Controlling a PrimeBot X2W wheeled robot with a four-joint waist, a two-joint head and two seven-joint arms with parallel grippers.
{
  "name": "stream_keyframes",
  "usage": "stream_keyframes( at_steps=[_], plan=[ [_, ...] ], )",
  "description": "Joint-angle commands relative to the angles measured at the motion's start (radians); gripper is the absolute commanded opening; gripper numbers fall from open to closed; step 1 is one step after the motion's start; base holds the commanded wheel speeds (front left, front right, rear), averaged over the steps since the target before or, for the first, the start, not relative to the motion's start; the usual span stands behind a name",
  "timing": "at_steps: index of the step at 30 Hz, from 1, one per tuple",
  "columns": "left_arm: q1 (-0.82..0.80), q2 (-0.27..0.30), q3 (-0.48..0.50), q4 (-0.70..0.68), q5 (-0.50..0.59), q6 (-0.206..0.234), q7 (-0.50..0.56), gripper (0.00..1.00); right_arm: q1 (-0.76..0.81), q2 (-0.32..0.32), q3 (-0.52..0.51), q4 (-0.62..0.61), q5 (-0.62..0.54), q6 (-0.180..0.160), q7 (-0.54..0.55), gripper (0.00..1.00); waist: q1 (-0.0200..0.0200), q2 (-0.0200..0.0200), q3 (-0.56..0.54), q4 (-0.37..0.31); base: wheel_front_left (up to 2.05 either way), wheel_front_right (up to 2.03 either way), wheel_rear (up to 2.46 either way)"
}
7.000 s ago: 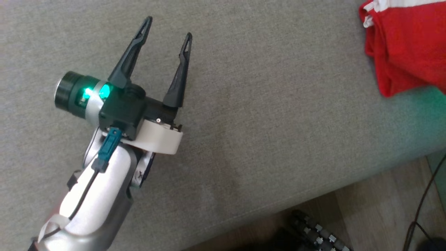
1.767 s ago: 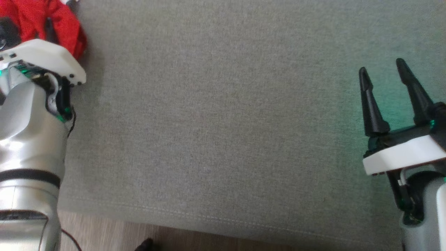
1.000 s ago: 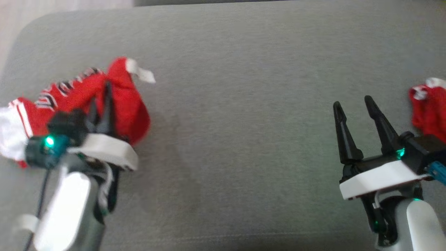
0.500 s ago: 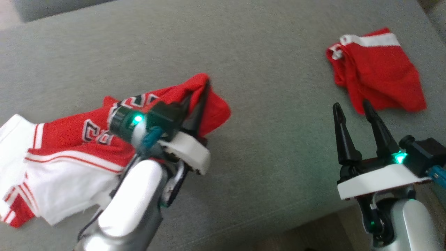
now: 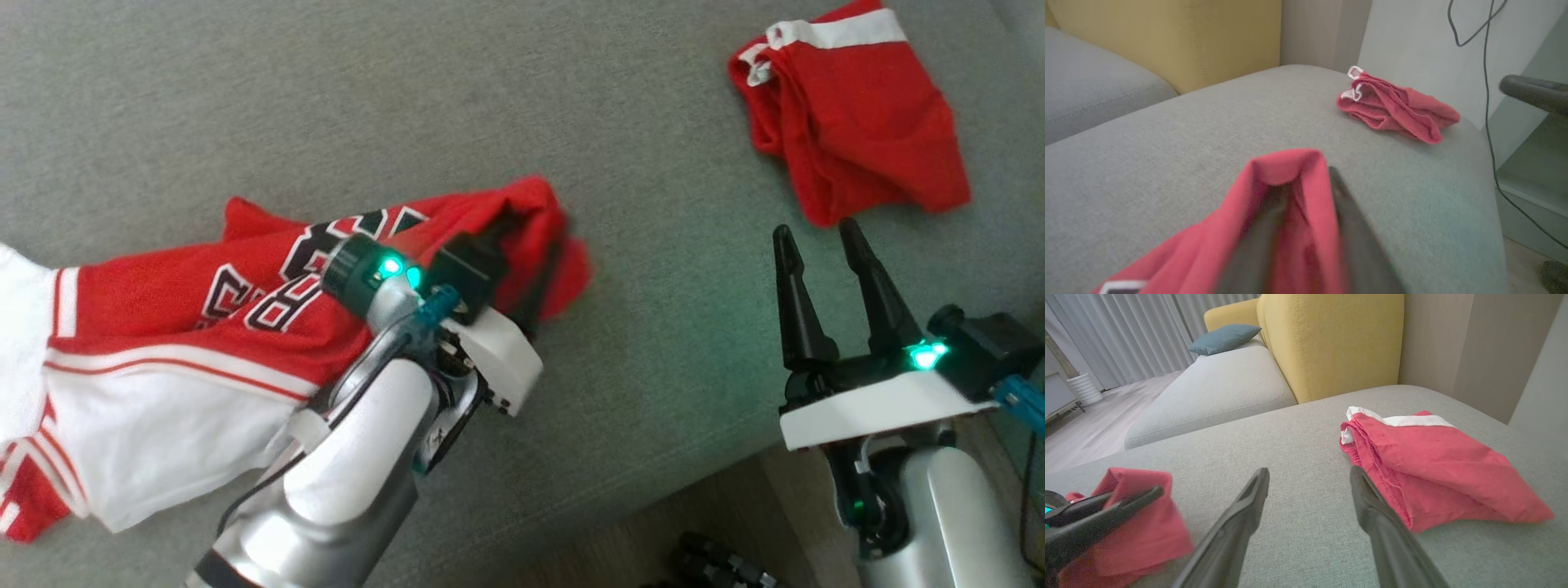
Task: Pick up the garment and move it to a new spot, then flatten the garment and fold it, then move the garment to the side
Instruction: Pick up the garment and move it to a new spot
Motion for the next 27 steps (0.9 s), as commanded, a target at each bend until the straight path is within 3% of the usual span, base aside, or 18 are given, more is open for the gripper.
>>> stream_keyframes(
  at_steps=[1,9,16,27],
  plan=[
    [-0.037,-0.006,0.015,-0.028,0.011,-0.012,-0.005,1.00,-0.029,-0.004,0.021,-0.023,0.005,0.003,-0.014,1.00,0.0000,0.0000,-0.001,0.014,0.00,0.00,0.00],
    [0.017,0.012,-0.011,-0.065,0.011,-0.009,-0.052,1.00,-0.032,-0.004,0.014,-0.004,-0.019,0.003,-0.007,1.00,0.0000,0.0000,-0.061,0.103,0.00,0.00,0.00],
    [0.087,0.055,0.052,-0.155,-0.006,0.061,-0.126,1.00,-0.015,-0.004,-0.011,-0.026,-0.060,0.003,0.030,1.00,0.0000,0.0000,-0.120,0.205,0.00,0.00,0.00],
    [0.203,0.131,0.257,-0.244,-0.056,0.191,-0.178,1.00,0.018,-0.004,-0.051,-0.067,-0.102,0.003,0.087,1.00,0.0000,0.0000,-0.180,0.315,0.00,0.00,0.00]
  ],
)
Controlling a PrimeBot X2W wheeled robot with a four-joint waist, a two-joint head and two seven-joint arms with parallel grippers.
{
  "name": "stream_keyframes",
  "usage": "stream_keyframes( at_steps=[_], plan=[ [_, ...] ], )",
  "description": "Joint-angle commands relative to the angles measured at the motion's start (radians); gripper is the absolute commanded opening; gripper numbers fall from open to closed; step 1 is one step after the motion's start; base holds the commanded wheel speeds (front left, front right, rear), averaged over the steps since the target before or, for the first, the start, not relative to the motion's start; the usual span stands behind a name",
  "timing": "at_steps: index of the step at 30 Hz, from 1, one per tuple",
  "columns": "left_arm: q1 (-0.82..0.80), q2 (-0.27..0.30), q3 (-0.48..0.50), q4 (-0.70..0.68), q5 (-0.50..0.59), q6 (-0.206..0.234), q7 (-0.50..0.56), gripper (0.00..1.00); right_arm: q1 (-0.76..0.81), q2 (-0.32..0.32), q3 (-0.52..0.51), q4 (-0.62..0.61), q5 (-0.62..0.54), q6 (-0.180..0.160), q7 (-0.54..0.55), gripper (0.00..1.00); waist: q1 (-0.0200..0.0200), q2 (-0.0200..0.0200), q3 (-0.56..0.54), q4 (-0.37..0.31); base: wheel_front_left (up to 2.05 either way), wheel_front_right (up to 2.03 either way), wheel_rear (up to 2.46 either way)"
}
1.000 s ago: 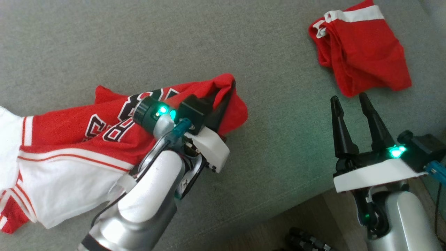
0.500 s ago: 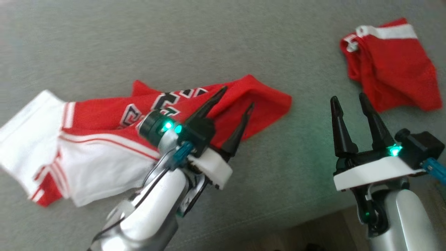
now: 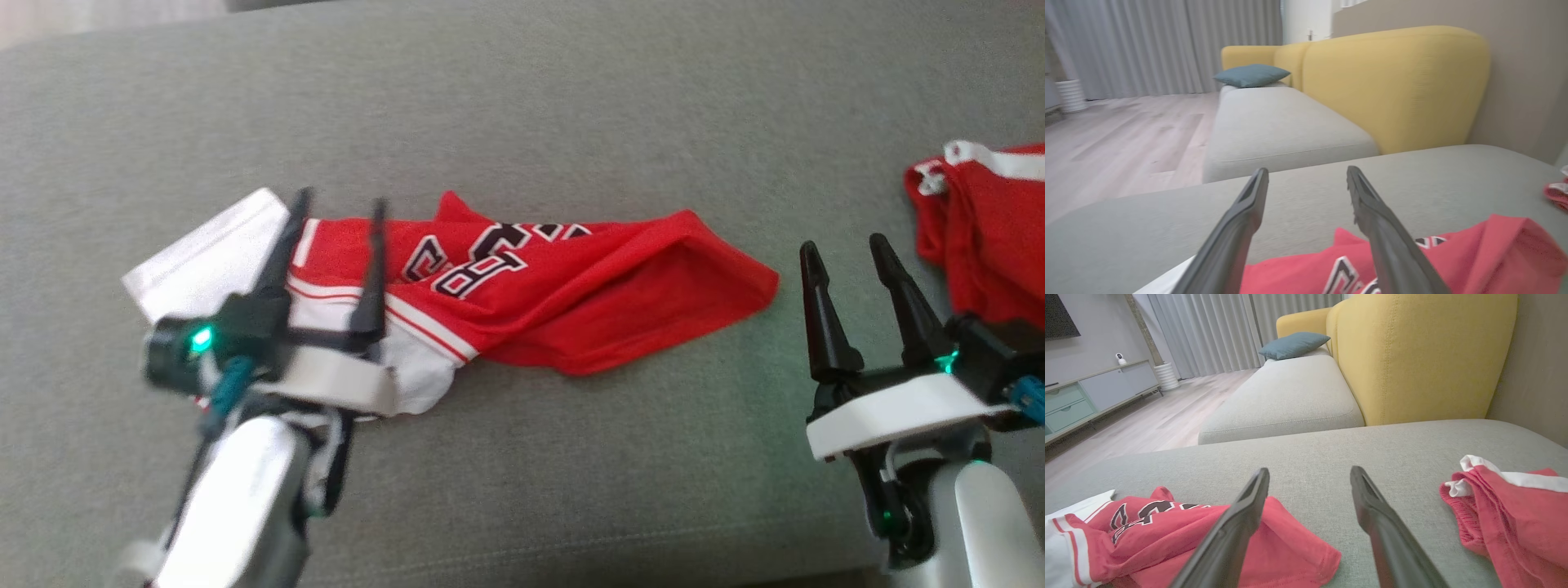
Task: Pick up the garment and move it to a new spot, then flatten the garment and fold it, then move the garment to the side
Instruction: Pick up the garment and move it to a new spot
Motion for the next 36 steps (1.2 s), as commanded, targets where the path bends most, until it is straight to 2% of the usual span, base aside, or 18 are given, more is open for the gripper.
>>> stream_keyframes(
  at_steps=[1,5,9,16,23,36],
  plan=[
    [-0.012,0.024,0.048,-0.040,-0.004,0.008,-0.011,1.00,-0.007,-0.004,0.019,-0.042,-0.006,0.003,0.003,1.00,0.0000,-0.0001,-0.022,0.025,0.00,0.00,0.00],
    [0.046,0.050,0.130,-0.063,-0.019,0.034,-0.012,1.00,0.006,-0.004,0.007,-0.050,-0.013,0.003,0.018,1.00,0.0000,-0.0001,-0.041,0.048,0.00,0.00,0.00],
    [0.119,0.070,0.180,-0.077,-0.031,0.031,-0.012,1.00,0.025,-0.004,-0.001,-0.050,-0.021,0.003,0.029,1.00,0.0000,-0.0001,-0.065,0.054,0.00,0.00,0.00],
    [0.202,0.084,0.181,-0.091,-0.036,0.020,-0.012,1.00,0.070,-0.004,0.000,-0.044,-0.022,0.003,0.038,1.00,0.0000,-0.0001,-0.109,0.041,0.00,0.00,0.00],
    [0.273,0.091,0.174,-0.117,-0.038,0.038,-0.003,1.00,0.112,-0.004,0.010,-0.051,-0.014,0.003,0.049,1.00,0.0000,-0.0001,-0.155,0.027,0.00,0.00,0.00],
    [0.297,0.099,0.162,-0.144,-0.042,0.048,0.013,1.00,0.124,-0.004,0.007,-0.066,-0.010,0.003,0.059,1.00,0.0000,-0.0001,-0.157,0.026,0.00,0.00,0.00]
  ],
)
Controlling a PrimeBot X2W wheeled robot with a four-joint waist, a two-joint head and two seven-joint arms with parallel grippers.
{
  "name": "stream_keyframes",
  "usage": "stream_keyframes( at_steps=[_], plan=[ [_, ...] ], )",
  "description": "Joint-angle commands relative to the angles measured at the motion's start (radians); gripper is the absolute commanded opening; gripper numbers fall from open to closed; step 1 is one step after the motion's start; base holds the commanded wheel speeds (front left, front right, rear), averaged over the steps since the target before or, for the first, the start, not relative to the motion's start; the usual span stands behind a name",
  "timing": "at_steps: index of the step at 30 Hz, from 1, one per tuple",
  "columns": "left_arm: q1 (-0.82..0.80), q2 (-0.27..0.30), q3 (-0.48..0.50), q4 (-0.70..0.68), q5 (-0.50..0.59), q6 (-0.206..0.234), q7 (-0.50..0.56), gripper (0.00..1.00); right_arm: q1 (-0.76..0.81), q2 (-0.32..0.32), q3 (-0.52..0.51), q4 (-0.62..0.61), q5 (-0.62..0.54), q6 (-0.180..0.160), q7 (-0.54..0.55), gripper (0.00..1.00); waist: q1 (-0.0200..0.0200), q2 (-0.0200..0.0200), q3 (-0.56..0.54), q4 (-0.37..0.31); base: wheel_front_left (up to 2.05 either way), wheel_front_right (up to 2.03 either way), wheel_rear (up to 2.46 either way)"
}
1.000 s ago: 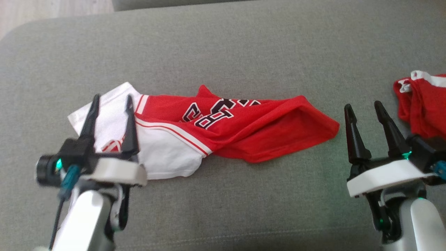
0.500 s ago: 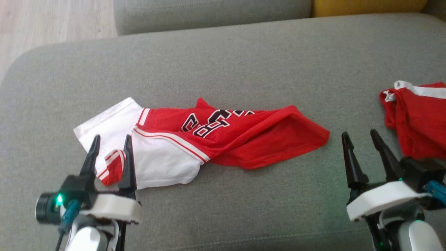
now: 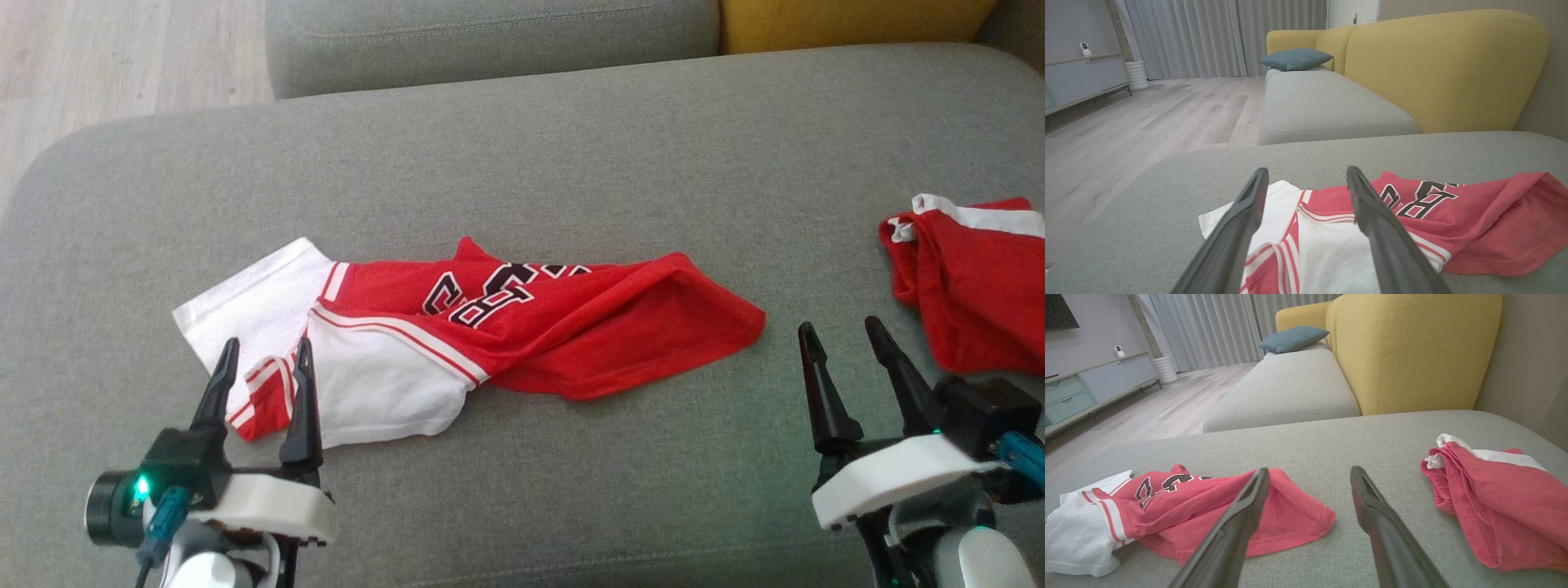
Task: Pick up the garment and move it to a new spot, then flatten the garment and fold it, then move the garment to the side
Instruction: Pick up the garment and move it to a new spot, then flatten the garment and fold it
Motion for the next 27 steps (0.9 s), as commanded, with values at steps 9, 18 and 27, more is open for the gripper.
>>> stream_keyframes(
  at_steps=[9,18,27],
  plan=[
    [-0.043,0.024,0.029,-0.032,-0.003,0.011,0.001,1.00,-0.031,-0.004,0.023,-0.041,0.009,0.003,-0.004,1.00,0.0000,-0.0001,0.006,-0.001,0.00,0.00,0.00],
    [-0.046,0.027,0.025,-0.029,-0.005,0.015,0.000,1.00,-0.034,-0.004,0.027,-0.039,0.012,0.003,-0.004,1.00,0.0000,-0.0001,0.011,-0.001,0.00,0.00,0.00],
    [-0.062,0.028,0.002,0.020,-0.050,-0.015,0.104,1.00,-0.048,-0.004,0.031,-0.040,0.015,0.003,-0.007,1.00,0.0000,-0.0001,0.050,-0.004,0.00,0.00,0.00]
  ],
)
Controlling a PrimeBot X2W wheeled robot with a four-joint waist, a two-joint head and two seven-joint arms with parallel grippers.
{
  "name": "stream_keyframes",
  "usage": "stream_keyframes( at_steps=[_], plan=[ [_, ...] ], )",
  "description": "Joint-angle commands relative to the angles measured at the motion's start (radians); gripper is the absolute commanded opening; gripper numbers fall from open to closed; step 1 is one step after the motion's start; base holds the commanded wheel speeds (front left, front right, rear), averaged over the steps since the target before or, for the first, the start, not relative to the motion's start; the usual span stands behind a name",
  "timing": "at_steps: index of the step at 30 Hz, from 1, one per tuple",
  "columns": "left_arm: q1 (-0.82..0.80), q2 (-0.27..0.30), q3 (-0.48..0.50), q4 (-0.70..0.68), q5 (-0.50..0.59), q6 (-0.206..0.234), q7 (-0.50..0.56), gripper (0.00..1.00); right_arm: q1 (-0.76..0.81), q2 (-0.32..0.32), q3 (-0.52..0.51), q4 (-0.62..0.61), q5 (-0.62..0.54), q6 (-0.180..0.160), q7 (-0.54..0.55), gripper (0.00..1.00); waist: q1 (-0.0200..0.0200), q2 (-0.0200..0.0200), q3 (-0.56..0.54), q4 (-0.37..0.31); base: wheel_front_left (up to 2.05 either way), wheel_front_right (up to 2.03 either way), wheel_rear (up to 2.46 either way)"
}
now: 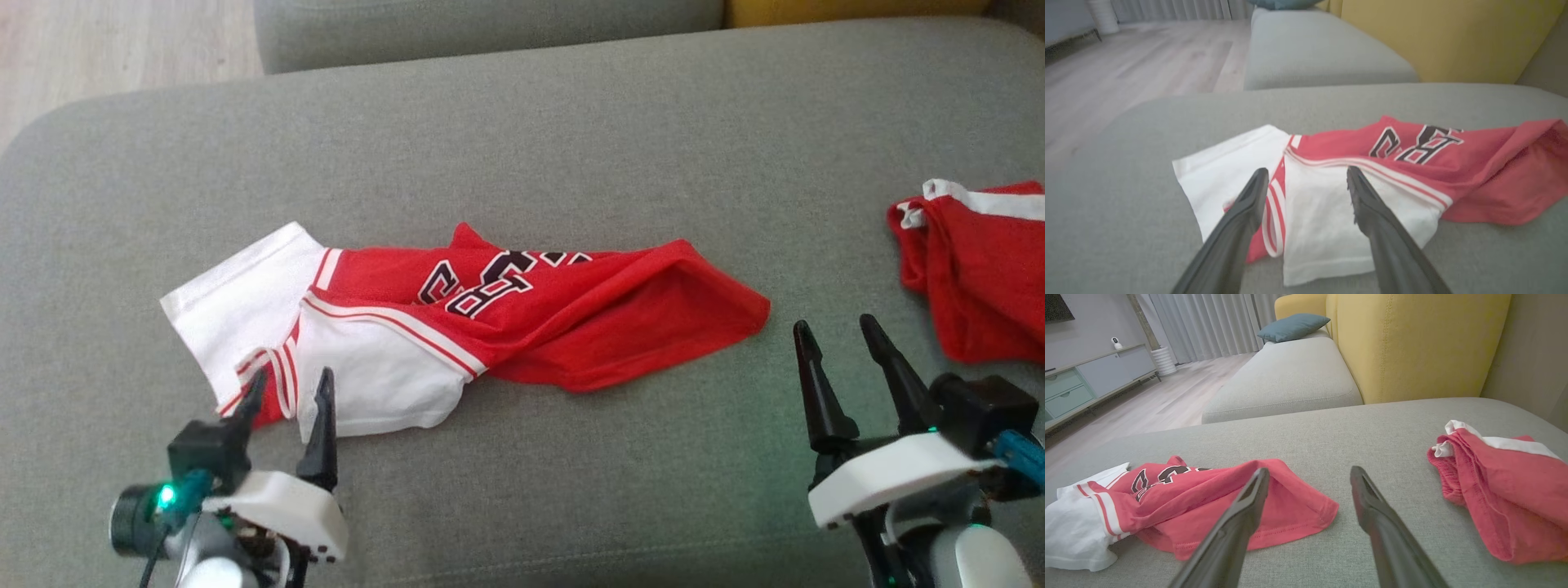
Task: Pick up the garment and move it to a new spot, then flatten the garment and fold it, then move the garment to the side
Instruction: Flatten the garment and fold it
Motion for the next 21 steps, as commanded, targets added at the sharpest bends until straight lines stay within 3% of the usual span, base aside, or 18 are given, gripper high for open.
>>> stream_keyframes(
  at_steps=[1,11,18,19,20,21],
  plan=[
    [-0.054,0.020,0.034,-0.014,-0.015,-0.006,0.019,1.00,-0.047,-0.005,0.024,-0.038,0.007,0.003,-0.007,1.00,0.0000,-0.0001,0.012,-0.002,0.00,0.00,0.00],
    [-0.060,0.001,0.028,0.075,-0.114,-0.043,0.146,1.00,-0.073,-0.005,0.023,-0.032,0.011,0.003,-0.016,1.00,0.0000,-0.0001,0.074,-0.011,0.00,0.00,0.00],
    [-0.079,-0.003,0.034,0.095,-0.147,-0.057,0.168,1.00,-0.087,-0.005,0.022,-0.025,0.012,0.003,-0.021,1.00,0.0000,-0.0001,0.096,-0.012,0.00,0.00,0.00],
    [-0.079,-0.004,0.033,0.096,-0.152,-0.060,0.173,0.97,-0.088,-0.005,0.022,-0.024,0.012,0.003,-0.022,1.00,0.0000,-0.0001,0.098,-0.011,0.00,0.00,0.00],
    [-0.079,-0.006,0.033,0.097,-0.159,-0.062,0.180,0.82,-0.089,-0.005,0.021,-0.022,0.013,0.003,-0.022,1.00,0.0000,-0.0001,0.099,-0.011,0.00,0.00,0.00],
    [-0.079,-0.006,0.033,0.097,-0.159,-0.062,0.180,0.82,-0.089,-0.005,0.021,-0.022,0.013,0.003,-0.022,1.00,0.0000,-0.0001,0.099,-0.011,0.00,0.00,0.00]
  ],
)
